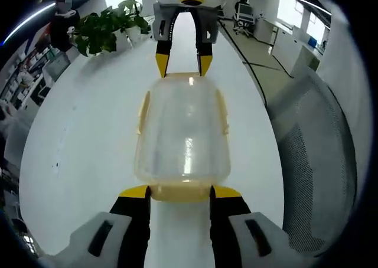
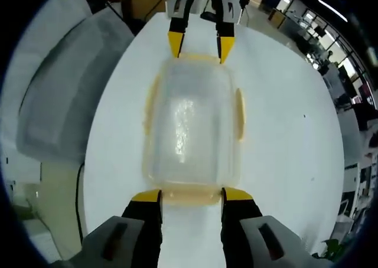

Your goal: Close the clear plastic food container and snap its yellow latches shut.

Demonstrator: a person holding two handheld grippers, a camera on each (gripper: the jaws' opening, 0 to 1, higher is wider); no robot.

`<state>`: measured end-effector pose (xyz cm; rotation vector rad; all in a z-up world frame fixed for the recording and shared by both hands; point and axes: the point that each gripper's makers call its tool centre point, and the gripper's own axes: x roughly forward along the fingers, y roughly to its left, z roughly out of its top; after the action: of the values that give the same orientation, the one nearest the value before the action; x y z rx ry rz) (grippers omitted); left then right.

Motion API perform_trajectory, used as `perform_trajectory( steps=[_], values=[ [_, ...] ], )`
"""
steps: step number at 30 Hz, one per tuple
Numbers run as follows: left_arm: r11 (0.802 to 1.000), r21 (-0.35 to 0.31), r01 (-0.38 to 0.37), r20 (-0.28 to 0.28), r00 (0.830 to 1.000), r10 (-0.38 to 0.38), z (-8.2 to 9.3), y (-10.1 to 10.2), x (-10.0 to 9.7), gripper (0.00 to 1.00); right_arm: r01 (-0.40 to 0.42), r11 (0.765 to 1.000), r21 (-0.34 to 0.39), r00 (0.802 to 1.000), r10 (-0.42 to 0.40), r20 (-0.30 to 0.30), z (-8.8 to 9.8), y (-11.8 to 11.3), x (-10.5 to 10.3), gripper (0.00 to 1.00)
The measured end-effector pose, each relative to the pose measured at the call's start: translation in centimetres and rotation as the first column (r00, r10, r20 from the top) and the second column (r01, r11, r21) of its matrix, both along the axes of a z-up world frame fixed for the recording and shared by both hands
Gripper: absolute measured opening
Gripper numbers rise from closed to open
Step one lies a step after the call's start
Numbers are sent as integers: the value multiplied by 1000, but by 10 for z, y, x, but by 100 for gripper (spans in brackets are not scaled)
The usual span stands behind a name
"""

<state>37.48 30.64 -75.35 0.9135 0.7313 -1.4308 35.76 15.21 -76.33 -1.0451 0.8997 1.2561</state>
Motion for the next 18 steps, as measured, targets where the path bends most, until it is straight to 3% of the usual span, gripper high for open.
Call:
perform_trajectory(
  steps=[18],
  values=[
    [1000, 16, 9, -22, 1000, -8, -14, -6, 2, 38, 11, 1000, -19, 999, -12, -43, -12, -6, 0, 37]
  ],
)
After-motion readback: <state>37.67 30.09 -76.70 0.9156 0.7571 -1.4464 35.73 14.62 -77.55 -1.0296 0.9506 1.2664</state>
